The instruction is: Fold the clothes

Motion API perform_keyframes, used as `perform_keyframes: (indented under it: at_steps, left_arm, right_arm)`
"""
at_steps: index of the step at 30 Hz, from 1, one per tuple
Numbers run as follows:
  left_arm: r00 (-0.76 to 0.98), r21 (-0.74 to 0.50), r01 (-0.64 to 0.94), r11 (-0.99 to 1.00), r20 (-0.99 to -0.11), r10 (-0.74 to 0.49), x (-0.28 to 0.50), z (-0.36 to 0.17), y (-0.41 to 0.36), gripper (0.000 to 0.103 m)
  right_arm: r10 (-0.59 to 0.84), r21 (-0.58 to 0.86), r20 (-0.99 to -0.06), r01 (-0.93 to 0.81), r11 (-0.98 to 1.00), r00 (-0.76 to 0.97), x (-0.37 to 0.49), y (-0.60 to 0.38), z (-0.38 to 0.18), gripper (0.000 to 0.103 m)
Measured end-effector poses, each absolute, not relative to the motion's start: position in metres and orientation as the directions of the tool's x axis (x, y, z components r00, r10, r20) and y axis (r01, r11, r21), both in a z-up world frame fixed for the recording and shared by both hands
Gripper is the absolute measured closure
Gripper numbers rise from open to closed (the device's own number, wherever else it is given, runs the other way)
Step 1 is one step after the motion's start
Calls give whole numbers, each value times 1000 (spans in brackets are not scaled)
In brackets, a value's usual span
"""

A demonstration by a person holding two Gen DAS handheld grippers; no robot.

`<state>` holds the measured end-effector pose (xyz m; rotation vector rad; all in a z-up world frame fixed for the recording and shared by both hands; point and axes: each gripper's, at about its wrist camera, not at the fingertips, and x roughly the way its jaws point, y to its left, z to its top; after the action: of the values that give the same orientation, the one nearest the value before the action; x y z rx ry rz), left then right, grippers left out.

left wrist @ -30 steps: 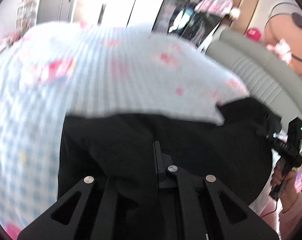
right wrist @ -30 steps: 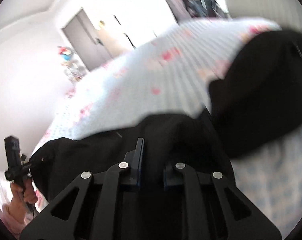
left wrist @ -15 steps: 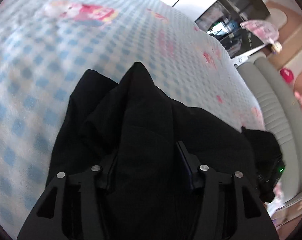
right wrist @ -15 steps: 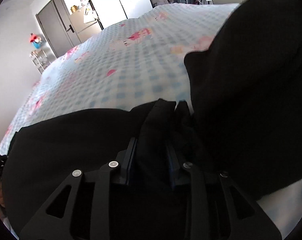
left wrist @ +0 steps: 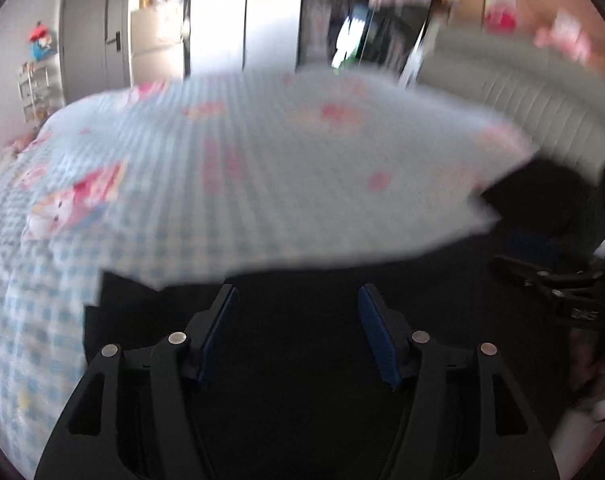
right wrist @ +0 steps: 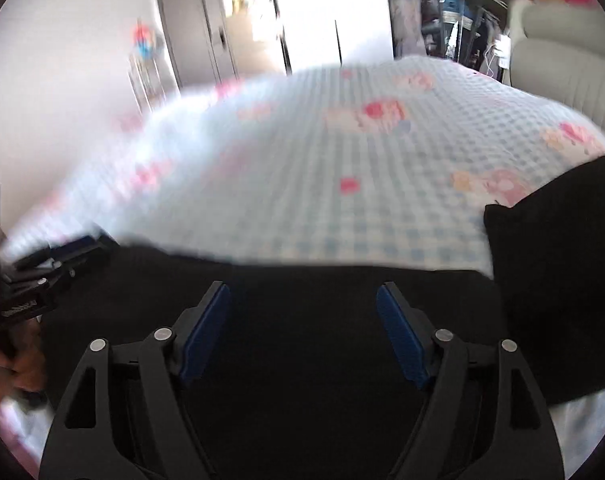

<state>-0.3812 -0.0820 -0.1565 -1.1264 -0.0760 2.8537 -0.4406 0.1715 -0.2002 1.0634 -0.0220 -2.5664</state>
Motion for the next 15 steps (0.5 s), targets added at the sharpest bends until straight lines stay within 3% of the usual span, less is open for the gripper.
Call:
perform_keyframes:
  at_steps: [1,4,8,12,15]
  left_arm:
    - [-718,-82,-22,-996,-692,72,-385,-175,-87,20]
    - [-726,-255,36,-966,-671,150,-388,-195,-111,20]
    - [-719,-148,60,-987,-692,60,-393,-202,-94,18]
    - [-674,-137,45,-990,-736,71,-400,-197,-100,18]
    - [-663,-49,111,-993,-748,-37,-382,-181,-120,23]
  right_arm:
    - [-319,126,-708,332,-935,-630,-446,161,-215,12]
    - [-309,136,-720,310,-941,-621,-452,153,-244,10]
    - [-206,19,-720,278,-960,-663,-451,129,-257,8]
    - [-199,40,-746,255,-966,-635,-452,135,-253,7]
    - [-190,63,-768,223,-973,-611,-451,149,-245,9]
